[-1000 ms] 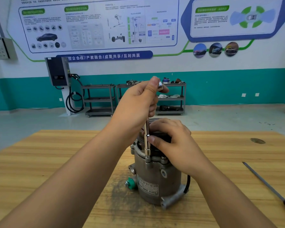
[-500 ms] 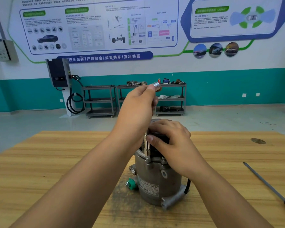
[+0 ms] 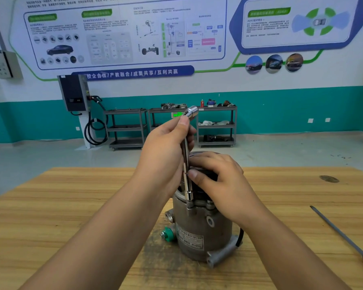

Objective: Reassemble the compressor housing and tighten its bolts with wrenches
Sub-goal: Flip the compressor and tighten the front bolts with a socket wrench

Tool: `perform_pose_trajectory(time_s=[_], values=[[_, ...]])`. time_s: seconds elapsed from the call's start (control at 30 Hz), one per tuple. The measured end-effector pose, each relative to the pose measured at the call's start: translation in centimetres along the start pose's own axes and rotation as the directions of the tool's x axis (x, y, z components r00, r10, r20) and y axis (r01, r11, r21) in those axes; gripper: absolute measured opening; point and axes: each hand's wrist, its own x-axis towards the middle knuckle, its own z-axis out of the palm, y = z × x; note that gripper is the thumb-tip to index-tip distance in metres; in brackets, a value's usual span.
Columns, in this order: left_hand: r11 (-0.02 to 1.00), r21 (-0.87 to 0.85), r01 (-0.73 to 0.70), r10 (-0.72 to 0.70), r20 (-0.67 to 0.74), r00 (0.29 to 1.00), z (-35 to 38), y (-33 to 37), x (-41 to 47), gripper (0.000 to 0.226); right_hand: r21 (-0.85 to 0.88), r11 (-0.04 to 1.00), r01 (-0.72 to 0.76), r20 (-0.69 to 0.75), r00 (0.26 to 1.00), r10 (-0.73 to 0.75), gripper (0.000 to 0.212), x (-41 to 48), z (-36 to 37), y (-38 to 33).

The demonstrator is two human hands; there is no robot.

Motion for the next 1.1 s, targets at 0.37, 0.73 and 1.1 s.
perform_pose_trajectory(time_s=[0.37,0.73,1.1], values=[[0.996,0.008,0.091,-0.091,0.017,0.996,0.0,-0.5,-0.2,0.011,-0.012,1.0,-0.025,0.039,0.999,0.026,0.011,0.0,0.1,-0.2],[0.908,0.36,-0.216,0.249,-0.047,0.967,-2.3,-3.0,-1.6,0.013,0.062,0.995,-0.073,0.001,0.997,0.073,0.014,0.0,0.0,-0.4],[0.732,0.615,-0.294,0.354,0.025,0.935,1.4,-1.2,0.7,0.03,0.119,0.99,-0.075,-0.06,0.995,0.083,0.019,0.0,0.7,-0.6]])
